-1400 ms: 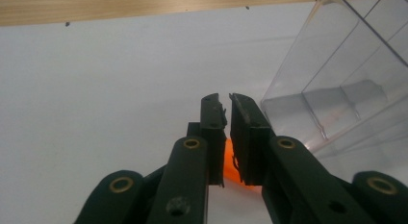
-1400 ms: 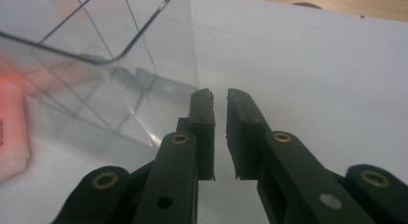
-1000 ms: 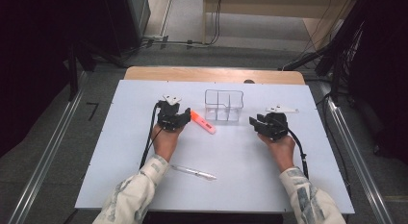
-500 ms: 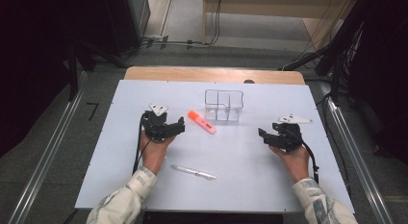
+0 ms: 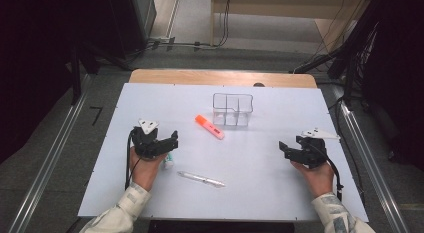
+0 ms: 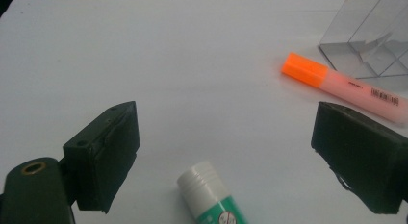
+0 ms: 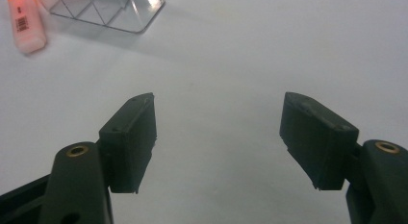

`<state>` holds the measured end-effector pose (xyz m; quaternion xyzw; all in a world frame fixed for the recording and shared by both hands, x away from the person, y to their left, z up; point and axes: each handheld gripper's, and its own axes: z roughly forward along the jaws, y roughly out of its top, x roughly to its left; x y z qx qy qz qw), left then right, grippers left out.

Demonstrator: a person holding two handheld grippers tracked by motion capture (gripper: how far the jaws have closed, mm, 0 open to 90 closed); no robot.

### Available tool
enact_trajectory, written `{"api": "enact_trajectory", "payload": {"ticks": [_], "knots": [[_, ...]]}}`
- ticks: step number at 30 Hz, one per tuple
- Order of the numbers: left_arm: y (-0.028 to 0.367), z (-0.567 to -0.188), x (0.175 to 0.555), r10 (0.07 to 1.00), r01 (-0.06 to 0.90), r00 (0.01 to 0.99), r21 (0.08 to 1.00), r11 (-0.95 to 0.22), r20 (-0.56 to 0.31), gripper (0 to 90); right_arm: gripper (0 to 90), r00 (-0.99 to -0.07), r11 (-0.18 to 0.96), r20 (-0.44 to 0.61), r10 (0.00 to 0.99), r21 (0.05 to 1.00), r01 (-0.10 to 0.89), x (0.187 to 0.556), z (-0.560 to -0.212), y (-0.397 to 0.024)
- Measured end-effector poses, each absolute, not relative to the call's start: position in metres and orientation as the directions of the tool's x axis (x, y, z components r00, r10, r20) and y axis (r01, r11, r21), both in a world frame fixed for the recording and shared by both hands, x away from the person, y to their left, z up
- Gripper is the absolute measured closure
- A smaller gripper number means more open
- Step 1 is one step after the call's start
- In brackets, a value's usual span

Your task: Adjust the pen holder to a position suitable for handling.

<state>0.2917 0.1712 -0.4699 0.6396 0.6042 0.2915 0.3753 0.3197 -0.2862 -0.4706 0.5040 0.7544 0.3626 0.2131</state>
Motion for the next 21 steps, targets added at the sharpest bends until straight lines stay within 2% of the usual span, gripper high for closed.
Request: {"api": "enact_trajectory", "payload": {"ticks": [8,21], "knots": [[0.183,-0.471,0.270,0.992,0.548,0.101,0.836,0.009,-0.077,9.6,25.9,-0.384,0.208,0.058,0.922,0.761,0.614,0.310,-0.471,-0.295],[0.191,-0.479,0.270,0.993,0.574,0.075,0.818,0.029,-0.088,9.6,25.8,-0.368,0.201,0.057,0.928,0.754,0.625,0.304,-0.473,-0.301]]}}
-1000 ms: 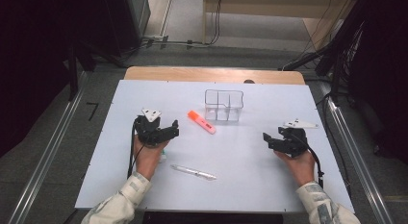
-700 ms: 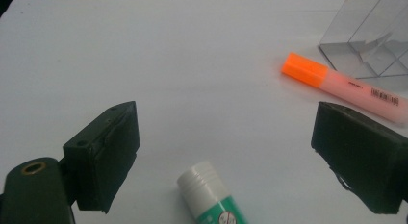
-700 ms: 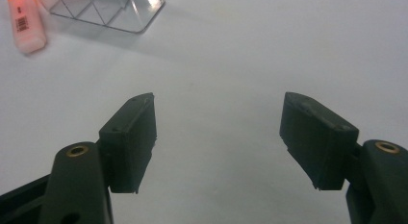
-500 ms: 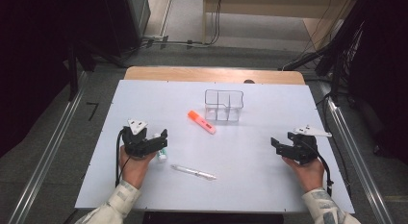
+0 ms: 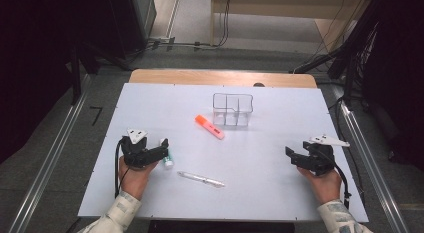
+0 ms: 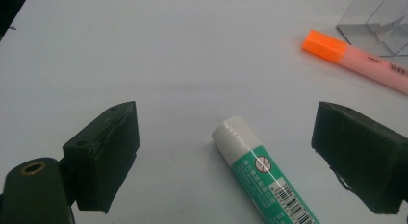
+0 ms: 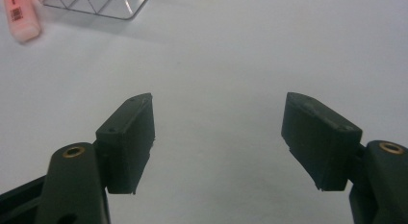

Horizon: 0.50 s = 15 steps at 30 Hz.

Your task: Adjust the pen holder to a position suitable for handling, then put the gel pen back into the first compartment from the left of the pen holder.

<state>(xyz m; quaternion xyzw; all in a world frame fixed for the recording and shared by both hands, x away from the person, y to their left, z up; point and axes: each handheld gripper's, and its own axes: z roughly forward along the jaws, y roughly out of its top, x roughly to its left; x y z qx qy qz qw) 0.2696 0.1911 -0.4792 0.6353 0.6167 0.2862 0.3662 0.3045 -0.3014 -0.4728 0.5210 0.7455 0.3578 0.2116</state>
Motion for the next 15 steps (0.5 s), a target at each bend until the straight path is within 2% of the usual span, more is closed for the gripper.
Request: {"api": "enact_trajectory", "payload": {"ticks": [15], "knots": [[0.195,-0.479,0.269,0.993,0.568,0.059,0.822,0.050,-0.101,9.6,25.8,-0.414,0.224,0.065,0.908,0.760,0.611,0.304,-0.472,-0.290]]}}
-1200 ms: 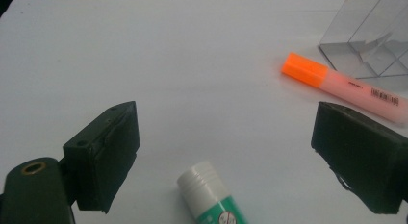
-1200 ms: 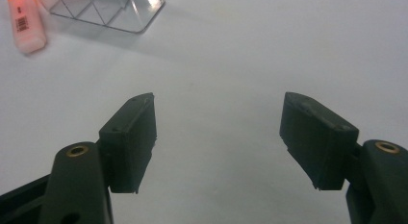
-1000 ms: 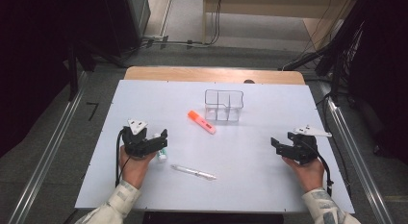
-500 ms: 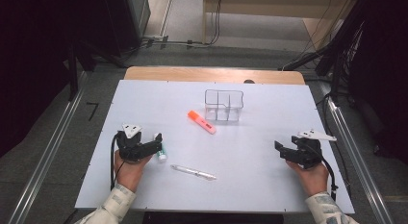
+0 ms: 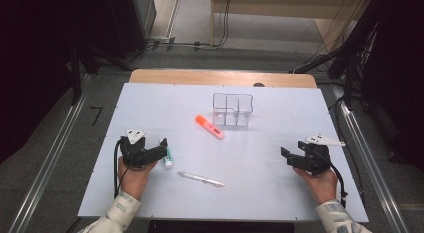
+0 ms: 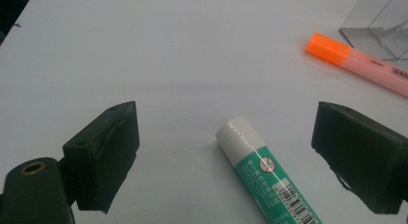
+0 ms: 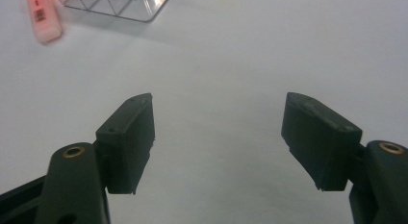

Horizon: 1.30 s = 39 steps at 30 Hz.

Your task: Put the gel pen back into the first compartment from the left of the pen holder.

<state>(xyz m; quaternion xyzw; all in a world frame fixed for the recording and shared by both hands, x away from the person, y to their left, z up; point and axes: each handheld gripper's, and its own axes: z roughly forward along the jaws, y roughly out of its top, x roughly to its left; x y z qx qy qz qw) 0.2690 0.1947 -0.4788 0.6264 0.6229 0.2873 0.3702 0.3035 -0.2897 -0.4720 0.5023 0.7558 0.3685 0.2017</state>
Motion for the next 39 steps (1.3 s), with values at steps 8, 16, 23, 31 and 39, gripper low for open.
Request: {"api": "enact_trajectory", "payload": {"ticks": [8,16,23,31,39], "knots": [[0.198,-0.480,0.272,0.994,0.572,0.044,0.818,0.059,-0.103,9.6,25.9,-0.449,0.246,0.067,0.891,0.760,0.602,0.303,-0.473,-0.277],[0.199,-0.481,0.274,0.994,0.571,0.036,0.818,0.063,-0.102,9.6,26.0,-0.471,0.256,0.070,0.879,0.765,0.591,0.304,-0.472,-0.265],[0.200,-0.481,0.275,0.994,0.569,0.026,0.819,0.070,-0.103,9.6,26.1,-0.501,0.281,0.064,0.863,0.763,0.582,0.303,-0.473,-0.250],[0.201,-0.481,0.275,0.996,0.562,0.015,0.825,0.062,-0.085,9.6,26.1,-0.557,0.327,0.067,0.828,0.750,0.575,0.303,-0.477,-0.224],[0.201,-0.483,0.276,0.996,0.569,0.016,0.820,0.064,-0.089,9.7,26.1,-0.611,0.364,0.066,0.789,0.752,0.550,0.301,-0.480,-0.192]]}}
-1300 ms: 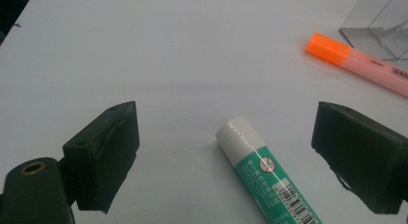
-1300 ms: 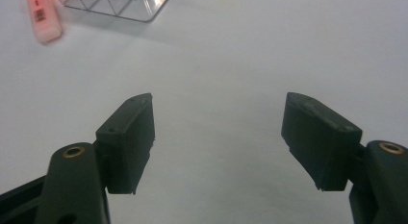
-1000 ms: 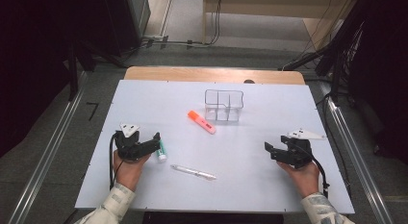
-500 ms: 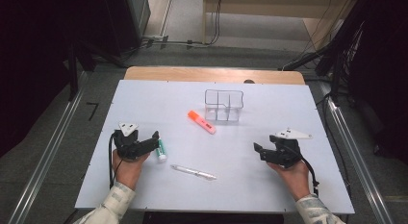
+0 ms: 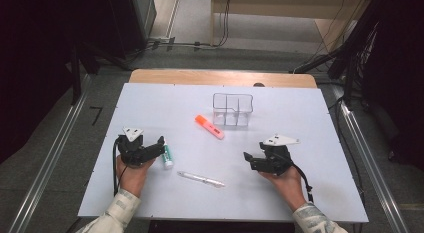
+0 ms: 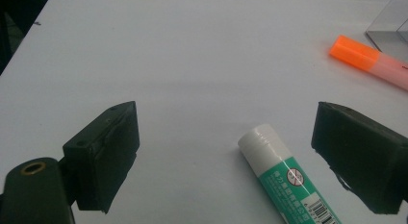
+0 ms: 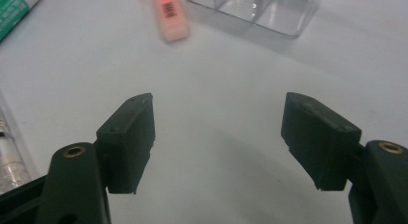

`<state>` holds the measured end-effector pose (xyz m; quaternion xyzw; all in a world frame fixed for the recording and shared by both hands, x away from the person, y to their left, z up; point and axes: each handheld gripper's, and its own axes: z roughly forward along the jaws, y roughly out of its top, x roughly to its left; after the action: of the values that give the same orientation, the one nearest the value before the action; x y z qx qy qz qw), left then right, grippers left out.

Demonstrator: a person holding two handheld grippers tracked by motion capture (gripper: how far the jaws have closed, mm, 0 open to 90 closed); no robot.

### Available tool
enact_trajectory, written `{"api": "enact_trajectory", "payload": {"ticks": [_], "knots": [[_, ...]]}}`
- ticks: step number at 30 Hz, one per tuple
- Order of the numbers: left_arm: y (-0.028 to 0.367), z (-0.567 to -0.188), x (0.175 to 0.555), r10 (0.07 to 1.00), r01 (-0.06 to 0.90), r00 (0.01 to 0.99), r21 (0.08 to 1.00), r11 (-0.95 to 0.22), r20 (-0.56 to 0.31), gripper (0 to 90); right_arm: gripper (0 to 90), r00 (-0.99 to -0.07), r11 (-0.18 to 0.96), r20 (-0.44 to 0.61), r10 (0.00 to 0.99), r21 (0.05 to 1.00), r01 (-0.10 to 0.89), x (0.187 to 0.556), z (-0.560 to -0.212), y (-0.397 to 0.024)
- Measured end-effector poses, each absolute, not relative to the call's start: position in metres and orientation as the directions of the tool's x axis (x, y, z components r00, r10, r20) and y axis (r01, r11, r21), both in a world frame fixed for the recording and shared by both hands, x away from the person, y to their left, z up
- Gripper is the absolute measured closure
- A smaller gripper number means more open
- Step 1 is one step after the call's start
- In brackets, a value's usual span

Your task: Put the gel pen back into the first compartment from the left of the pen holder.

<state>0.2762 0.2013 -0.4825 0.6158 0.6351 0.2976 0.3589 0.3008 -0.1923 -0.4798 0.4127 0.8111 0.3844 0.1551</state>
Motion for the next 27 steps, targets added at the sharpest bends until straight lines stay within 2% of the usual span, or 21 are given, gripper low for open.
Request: {"api": "enact_trajectory", "payload": {"ticks": [27], "knots": [[0.202,-0.483,0.276,0.996,0.572,0.010,0.817,0.069,-0.091,9.7,27.4,-0.722,0.444,0.066,0.689,0.749,0.493,0.293,-0.483,-0.133]]}}
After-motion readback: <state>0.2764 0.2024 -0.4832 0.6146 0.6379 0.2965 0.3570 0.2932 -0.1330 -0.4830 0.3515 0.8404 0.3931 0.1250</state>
